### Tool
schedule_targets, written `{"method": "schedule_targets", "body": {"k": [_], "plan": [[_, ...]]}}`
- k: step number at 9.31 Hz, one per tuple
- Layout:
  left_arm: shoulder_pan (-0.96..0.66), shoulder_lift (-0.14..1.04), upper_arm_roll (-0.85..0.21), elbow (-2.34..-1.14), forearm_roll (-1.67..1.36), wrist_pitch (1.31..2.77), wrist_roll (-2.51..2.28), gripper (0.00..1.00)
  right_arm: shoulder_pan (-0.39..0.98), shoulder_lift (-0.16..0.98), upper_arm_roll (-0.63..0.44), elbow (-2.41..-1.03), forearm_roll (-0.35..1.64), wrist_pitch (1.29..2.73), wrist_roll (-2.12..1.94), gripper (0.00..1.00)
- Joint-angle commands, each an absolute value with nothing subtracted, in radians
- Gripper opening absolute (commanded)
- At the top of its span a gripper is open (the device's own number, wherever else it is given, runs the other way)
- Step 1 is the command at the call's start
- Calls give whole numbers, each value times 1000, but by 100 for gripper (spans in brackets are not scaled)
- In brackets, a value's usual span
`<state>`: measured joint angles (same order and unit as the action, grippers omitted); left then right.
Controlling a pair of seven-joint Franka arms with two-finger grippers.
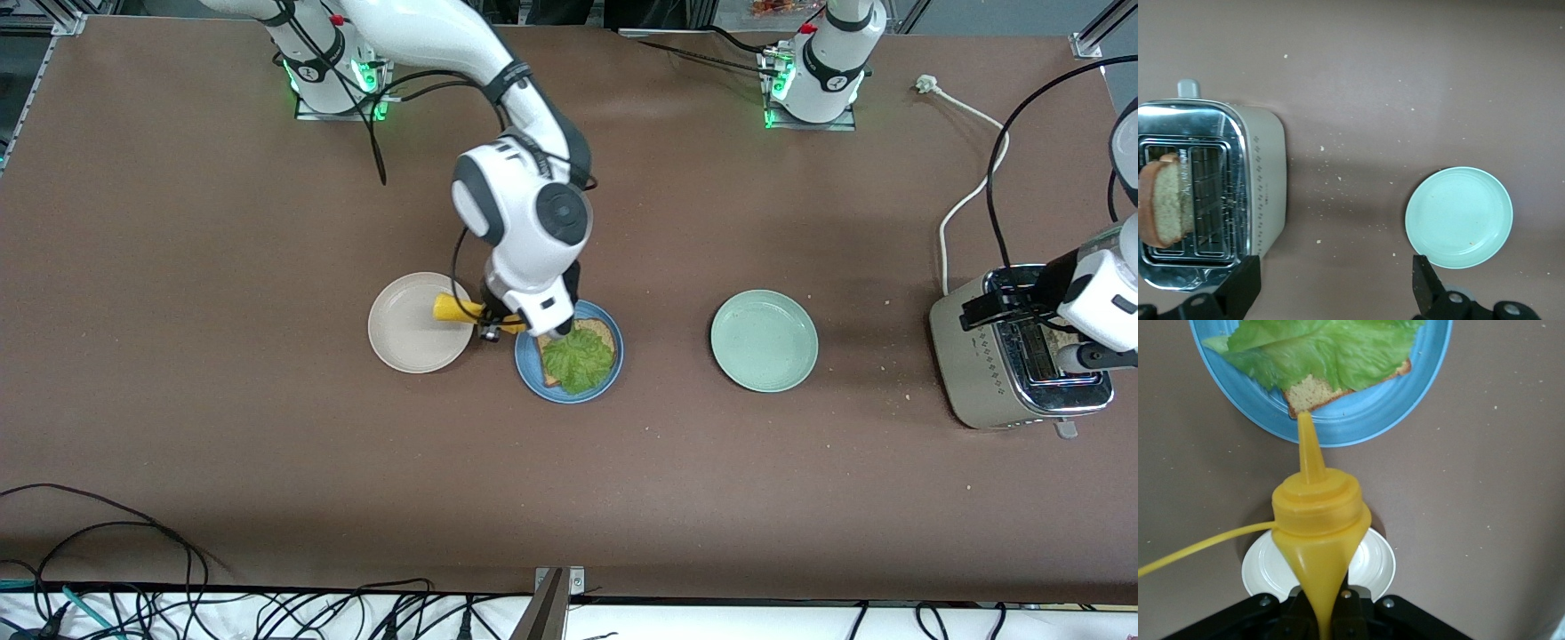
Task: Make sandwich in blue plate with both arms
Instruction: 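Lift the bottle and tilt its nozzle over the lettuce with the right gripper, then carry the yellow bottle back beside the white plate with the right gripper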
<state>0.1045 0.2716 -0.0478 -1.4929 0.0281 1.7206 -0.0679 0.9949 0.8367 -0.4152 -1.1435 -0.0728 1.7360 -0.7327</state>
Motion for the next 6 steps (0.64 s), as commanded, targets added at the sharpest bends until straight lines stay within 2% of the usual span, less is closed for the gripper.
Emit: {"method": "schedule_targets", "body": {"k": [1, 4, 6], "plan": [[196, 265, -46, -1479, 21, 1709, 104, 100, 1009, 862, -430, -1129, -144, 1732, -718, 0], [331, 296, -44, -1422, 56, 1712, 173, 100, 991, 821, -437, -1132, -85, 1706, -776, 0], [362, 334, -43, -1398, 89, 1718, 210, 100, 895, 738, -437, -1173, 108, 1695, -885, 0]]}}
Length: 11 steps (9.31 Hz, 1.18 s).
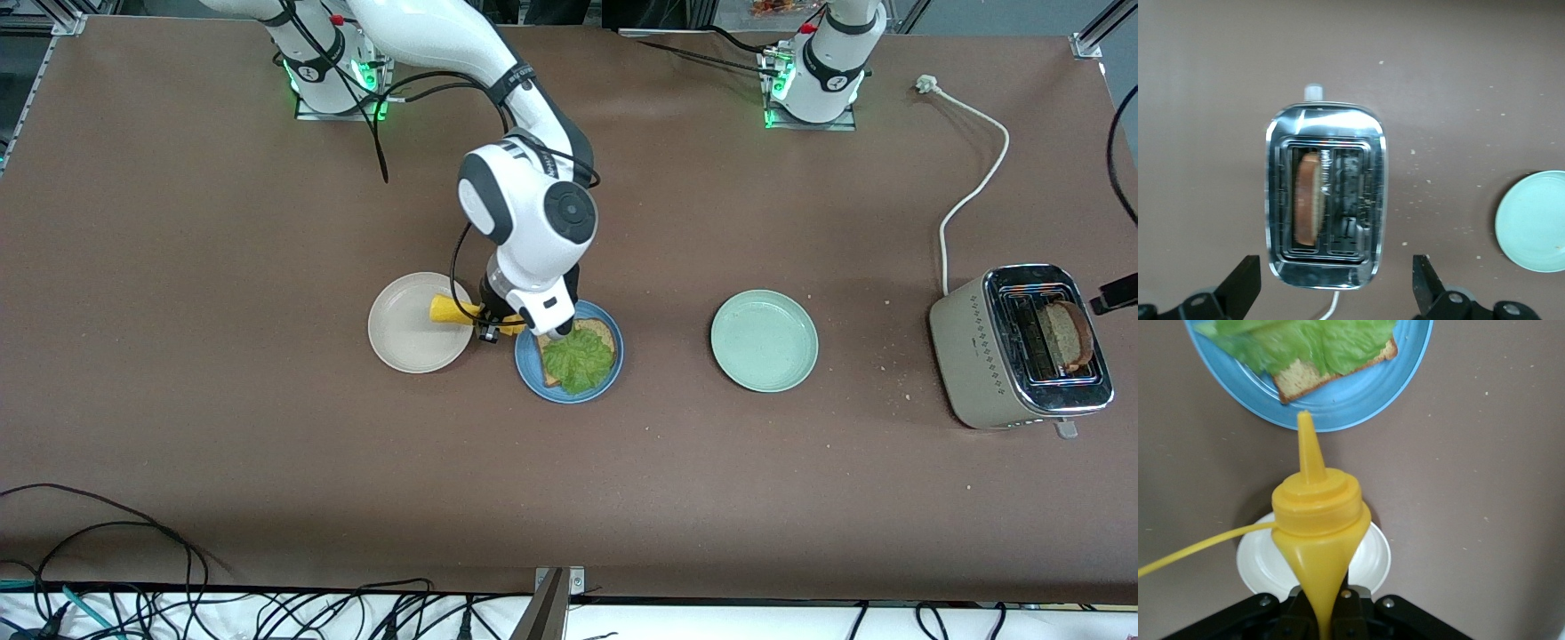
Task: Make sandwich in blue plate with both arms
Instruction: 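Carry the yellow bottle back beside the white plate with the right gripper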
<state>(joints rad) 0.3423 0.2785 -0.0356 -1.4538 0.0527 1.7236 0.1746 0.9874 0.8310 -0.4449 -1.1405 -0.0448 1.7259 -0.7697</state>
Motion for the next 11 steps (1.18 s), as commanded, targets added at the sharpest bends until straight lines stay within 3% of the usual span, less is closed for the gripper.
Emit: {"method": "schedule_targets", "body": {"k": [1, 4, 7, 11], "plan": [[371, 351, -38, -1397, 90, 1720, 210, 100, 832, 695, -437, -1204, 206, 1695, -981, 2], [419, 412, -37, -1401, 94, 1733, 212, 99, 597, 667, -434, -1230, 501, 1593, -1323, 2], [439, 455, -37, -1404, 95, 1769, 210, 97, 421, 669, -434, -1255, 676, 1452, -1633, 2], [430, 495, -41, -1416, 80, 1769, 186, 94, 226, 704, -430, -1432, 898, 1361, -2140, 1]]}}
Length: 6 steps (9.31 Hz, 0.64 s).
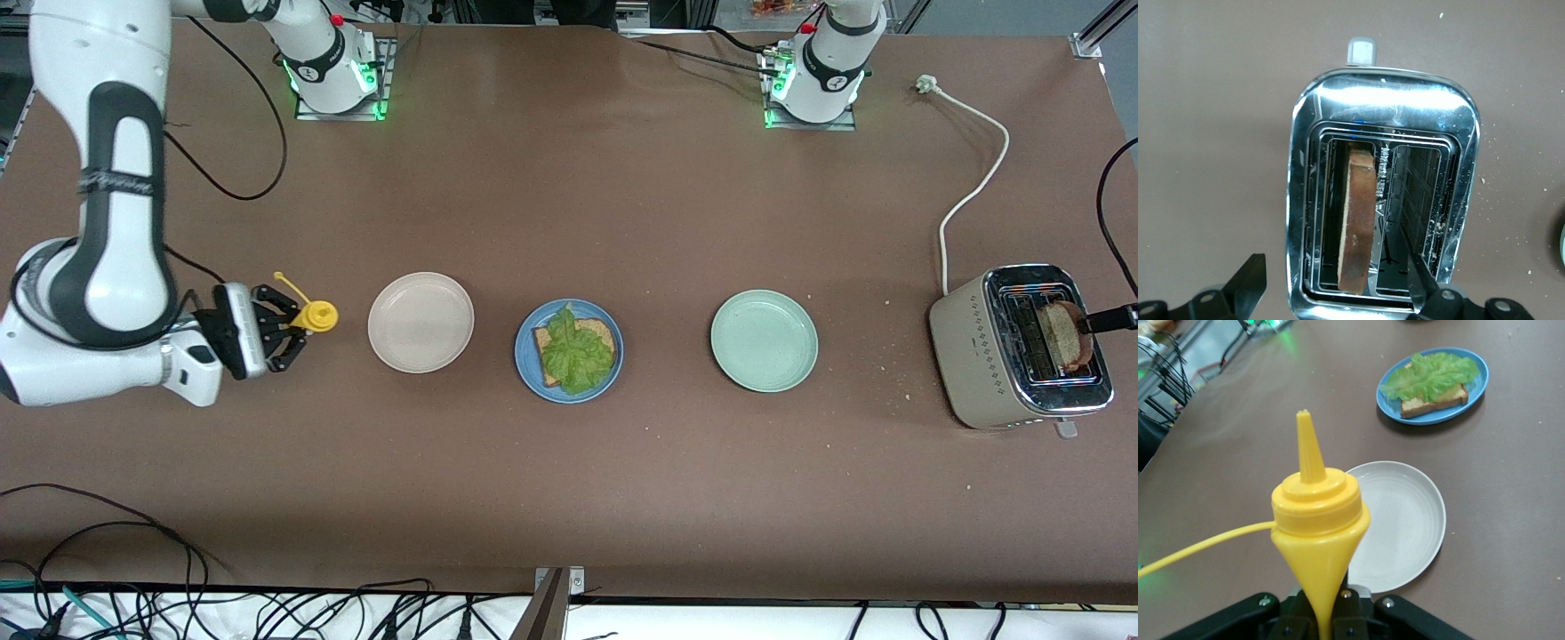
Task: Make sandwich in blue plate with both arms
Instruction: 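Carry the yellow bottle back beside the white plate with the right gripper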
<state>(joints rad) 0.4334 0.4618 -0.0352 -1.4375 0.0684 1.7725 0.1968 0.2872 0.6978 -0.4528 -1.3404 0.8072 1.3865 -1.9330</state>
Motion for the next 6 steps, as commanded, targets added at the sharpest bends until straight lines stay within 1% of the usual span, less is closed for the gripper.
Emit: {"method": "schedule_targets", "body": {"k": [1, 2, 3, 4, 5, 6], "plan": [[426, 505, -43, -1414, 83, 1769, 184, 89, 197, 724, -430, -1463, 938, 1353, -2248, 1], [419, 509, -44, -1416, 87, 1769, 186, 83, 177, 762, -428, -1469, 974, 1329, -2340, 1], [413, 514, -44, -1414, 92, 1769, 187, 64, 152, 811, -426, -1482, 1021, 1313, -2458, 1], [411, 514, -43, -1414, 94, 1769, 190, 35, 126, 868, -423, -1499, 1095, 1277, -2547, 1], [411, 514, -43, -1414, 94, 1767, 195, 11, 118, 893, -425, -1499, 1107, 1266, -2610, 1], [411, 514, -43, -1414, 94, 1767, 195, 0, 111, 914, -423, -1500, 1108, 1256, -2646, 1]]}}
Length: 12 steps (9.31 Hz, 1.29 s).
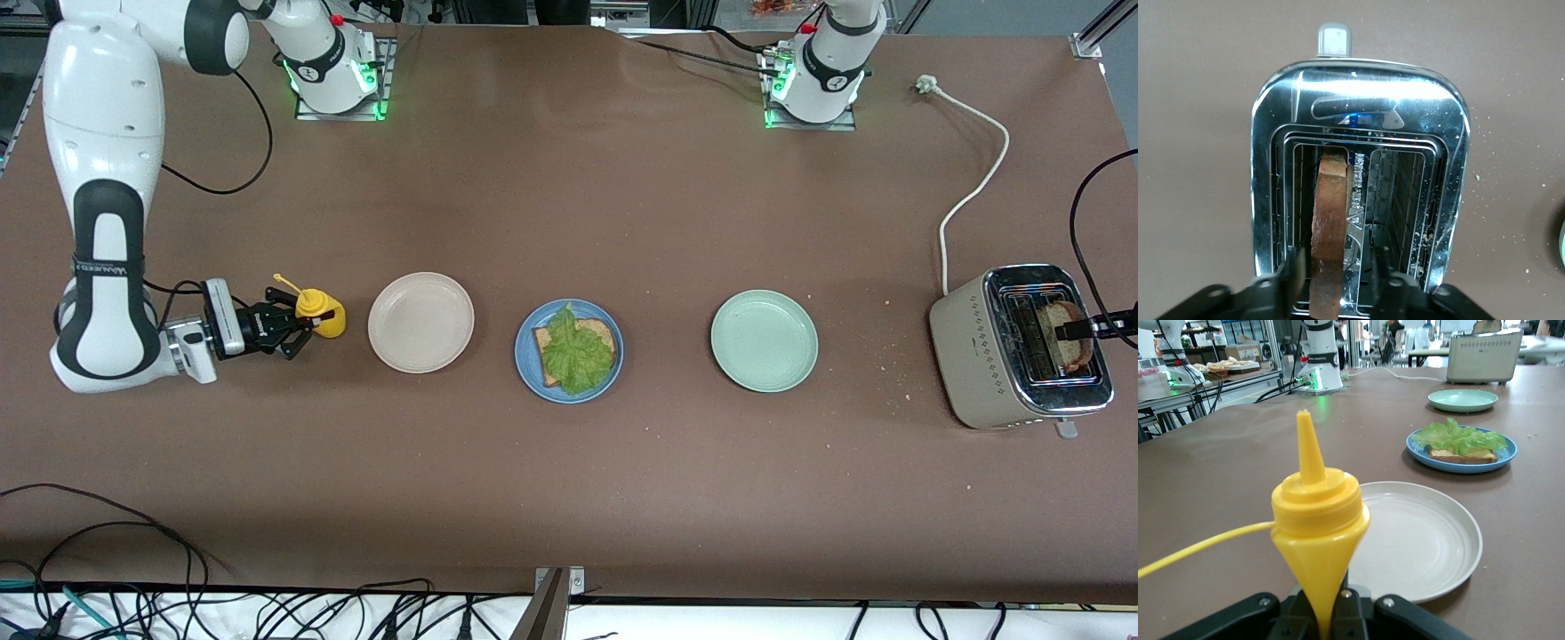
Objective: Make sandwich in blue plate with both arms
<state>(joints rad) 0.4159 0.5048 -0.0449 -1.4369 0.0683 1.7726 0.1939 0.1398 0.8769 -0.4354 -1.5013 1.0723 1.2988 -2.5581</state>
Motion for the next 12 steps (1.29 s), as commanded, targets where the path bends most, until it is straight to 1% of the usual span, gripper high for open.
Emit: {"method": "schedule_targets", "body": {"k": [1, 2, 3, 4, 8, 11, 12], "plan": [[413, 514, -41, -1413, 95, 1767, 199, 0, 100, 936, -423, -1502, 1123, 1246, -2663, 1], [414, 514, -41, -1411, 95, 1767, 201, 0, 86, 948, -408, -1502, 1134, 1241, -2678, 2], [414, 512, -40, -1405, 95, 1767, 202, 0, 78, 951, -403, -1500, 1135, 1243, -2680, 24], [414, 503, -41, -1399, 95, 1760, 201, 0, 77, 951, -403, -1500, 1135, 1243, -2681, 99], [403, 379, -83, -1361, 92, 1611, 199, 0, 20, 948, -414, -1488, 1135, 1262, -2665, 100], [403, 336, -168, -1304, 77, 1502, 187, 0, 15, 945, -515, -1459, 1131, 1290, -2651, 100], [403, 331, -207, -1299, 74, 1470, 181, 0, 18, 943, -556, -1444, 1121, 1295, -2582, 100]]}}
